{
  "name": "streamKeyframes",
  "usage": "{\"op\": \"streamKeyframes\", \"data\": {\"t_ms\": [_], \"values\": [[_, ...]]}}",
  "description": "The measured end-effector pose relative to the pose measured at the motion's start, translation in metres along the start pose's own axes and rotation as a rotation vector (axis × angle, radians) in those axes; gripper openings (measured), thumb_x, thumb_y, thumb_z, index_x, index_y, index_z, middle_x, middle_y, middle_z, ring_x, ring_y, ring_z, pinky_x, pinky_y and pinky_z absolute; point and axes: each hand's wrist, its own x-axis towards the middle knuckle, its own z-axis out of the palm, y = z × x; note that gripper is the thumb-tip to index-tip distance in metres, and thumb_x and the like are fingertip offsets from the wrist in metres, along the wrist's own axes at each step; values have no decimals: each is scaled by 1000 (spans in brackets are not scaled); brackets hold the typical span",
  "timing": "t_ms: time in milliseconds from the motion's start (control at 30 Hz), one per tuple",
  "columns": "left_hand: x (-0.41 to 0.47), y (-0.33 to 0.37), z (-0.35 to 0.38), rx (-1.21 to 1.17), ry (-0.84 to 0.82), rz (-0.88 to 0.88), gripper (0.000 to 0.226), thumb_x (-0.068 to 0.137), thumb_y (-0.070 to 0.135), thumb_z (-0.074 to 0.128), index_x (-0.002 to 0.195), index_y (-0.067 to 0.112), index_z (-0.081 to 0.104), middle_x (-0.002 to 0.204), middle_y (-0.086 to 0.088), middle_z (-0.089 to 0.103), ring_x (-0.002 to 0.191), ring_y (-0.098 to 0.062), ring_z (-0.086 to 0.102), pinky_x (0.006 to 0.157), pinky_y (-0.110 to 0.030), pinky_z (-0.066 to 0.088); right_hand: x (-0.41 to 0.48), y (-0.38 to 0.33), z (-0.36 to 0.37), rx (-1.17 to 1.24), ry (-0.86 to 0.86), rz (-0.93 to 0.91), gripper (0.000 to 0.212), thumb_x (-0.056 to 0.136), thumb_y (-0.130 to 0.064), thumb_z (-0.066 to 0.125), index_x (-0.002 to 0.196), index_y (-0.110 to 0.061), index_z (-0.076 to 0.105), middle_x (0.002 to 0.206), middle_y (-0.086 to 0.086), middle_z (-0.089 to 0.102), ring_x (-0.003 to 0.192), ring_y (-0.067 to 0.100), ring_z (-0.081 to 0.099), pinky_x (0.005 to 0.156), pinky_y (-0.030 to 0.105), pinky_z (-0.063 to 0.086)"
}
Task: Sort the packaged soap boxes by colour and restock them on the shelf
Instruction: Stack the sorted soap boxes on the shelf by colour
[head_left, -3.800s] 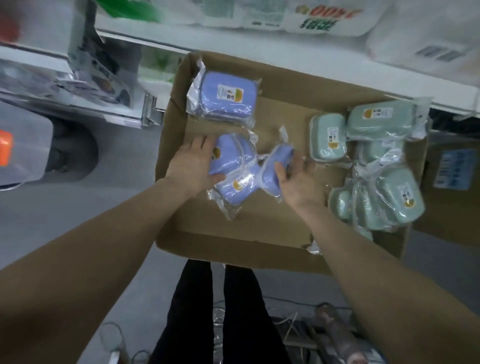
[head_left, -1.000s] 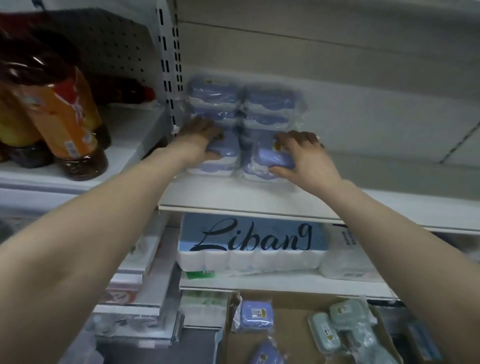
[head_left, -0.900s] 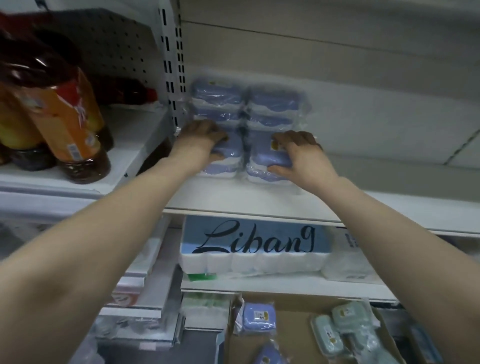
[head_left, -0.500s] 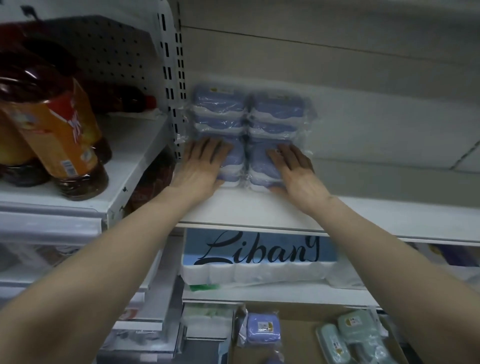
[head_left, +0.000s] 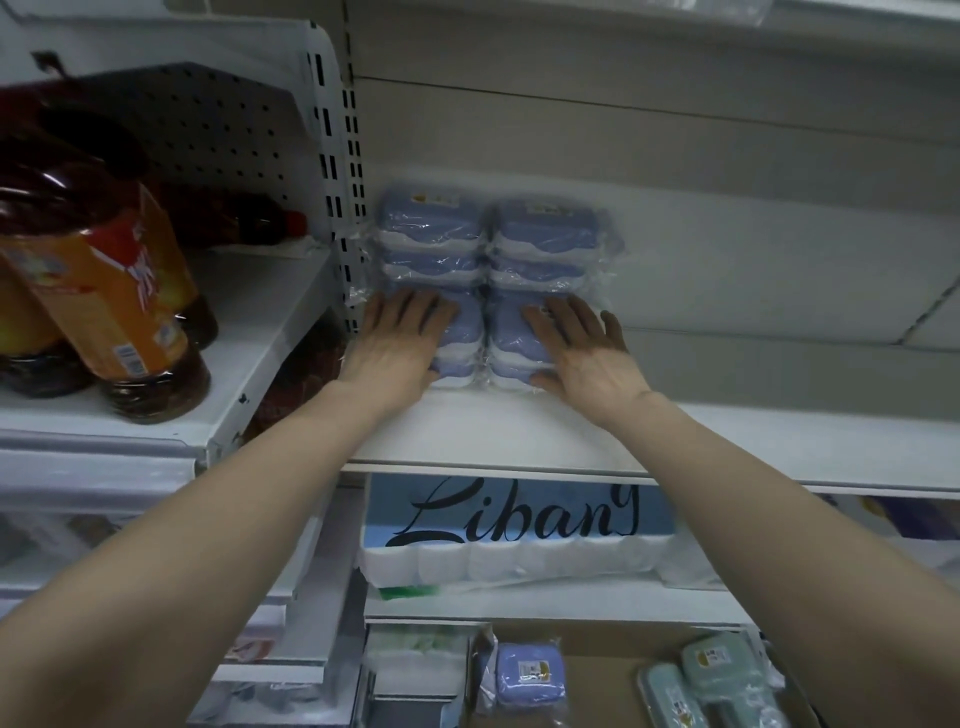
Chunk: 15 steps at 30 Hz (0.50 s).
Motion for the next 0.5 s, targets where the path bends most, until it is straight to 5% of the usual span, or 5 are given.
{"op": "streamKeyframes", "data": {"t_ms": [300,500], "values": [[-20,44,-40,33,-4,-66,66,76,29,72,135,10,48,133,-17,51,121,-38,47,107,-50,33,-26,17,-30,13,41,-81,72,87,-60,52,148,-24,36,142,11,47,132,35,42,102,51,38],[-55,113,-68,-37,11,-135,67,77,23,73,137,8,48,129,-17,53,119,-38,48,102,-47,38,-85,38,-52,18,138,-204,66,86,-45,65,139,-9,49,129,18,56,120,38,52,92,46,44]]}}
